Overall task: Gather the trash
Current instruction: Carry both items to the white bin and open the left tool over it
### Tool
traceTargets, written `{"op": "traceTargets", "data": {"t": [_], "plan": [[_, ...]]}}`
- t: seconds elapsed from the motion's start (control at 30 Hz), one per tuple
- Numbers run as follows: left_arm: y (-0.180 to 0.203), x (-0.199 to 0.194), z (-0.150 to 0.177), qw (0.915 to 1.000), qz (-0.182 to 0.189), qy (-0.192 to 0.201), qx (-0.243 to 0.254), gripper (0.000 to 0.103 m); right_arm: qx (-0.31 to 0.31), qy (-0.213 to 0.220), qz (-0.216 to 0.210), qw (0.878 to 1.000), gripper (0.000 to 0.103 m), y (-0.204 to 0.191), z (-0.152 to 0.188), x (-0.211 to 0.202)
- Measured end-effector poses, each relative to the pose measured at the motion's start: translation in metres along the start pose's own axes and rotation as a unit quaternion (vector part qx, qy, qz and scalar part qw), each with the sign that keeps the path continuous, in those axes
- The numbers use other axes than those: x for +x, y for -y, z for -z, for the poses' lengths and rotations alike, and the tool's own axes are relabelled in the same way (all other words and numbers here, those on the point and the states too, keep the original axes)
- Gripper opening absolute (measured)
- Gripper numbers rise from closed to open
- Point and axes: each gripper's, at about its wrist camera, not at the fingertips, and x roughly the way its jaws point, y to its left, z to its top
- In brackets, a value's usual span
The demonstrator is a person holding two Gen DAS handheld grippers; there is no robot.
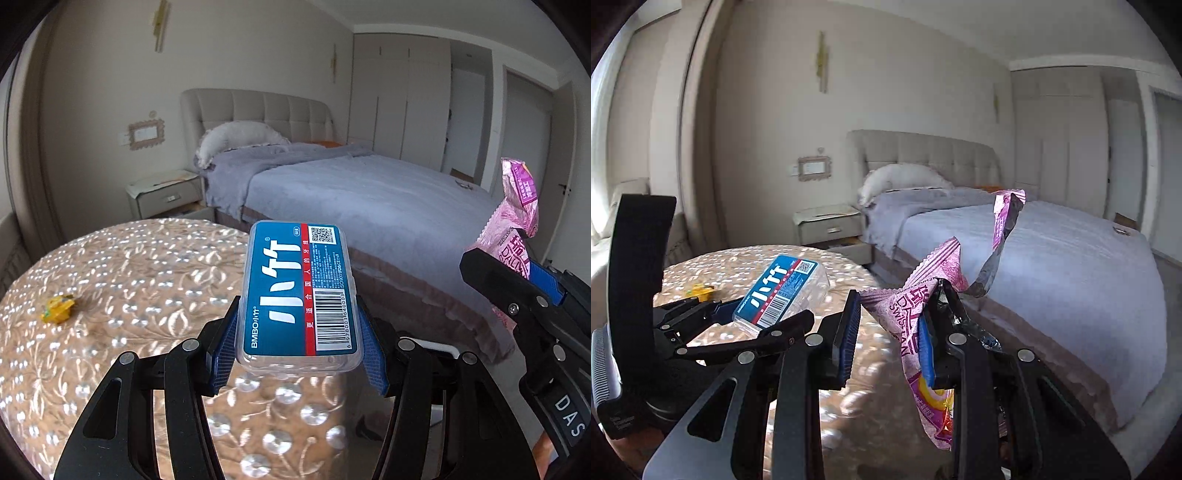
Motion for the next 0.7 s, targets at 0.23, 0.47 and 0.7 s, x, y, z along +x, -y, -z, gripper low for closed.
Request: {"op": "traceTargets", "data": {"t": [0.23, 0.47, 0.7], "plan": [[0.058, 0.038, 0.009, 0.9982, 0.041, -0.033, 0.03, 0.057, 0.034, -0.008, 0.063, 0.997, 0.03, 0.061, 0.024, 0.001], [0.111, 0.082, 0.022, 0.9929, 0.073, -0.08, 0.049, 0.057, 0.063, -0.024, 0.102, 0.993, 0.03, 0.116, 0.053, 0.009], [0.174, 0.132, 0.046, 0.9845, 0.103, -0.117, 0.08, 0.057, 0.075, -0.047, 0.122, 0.989, 0.03, 0.159, 0.081, 0.028]]}}
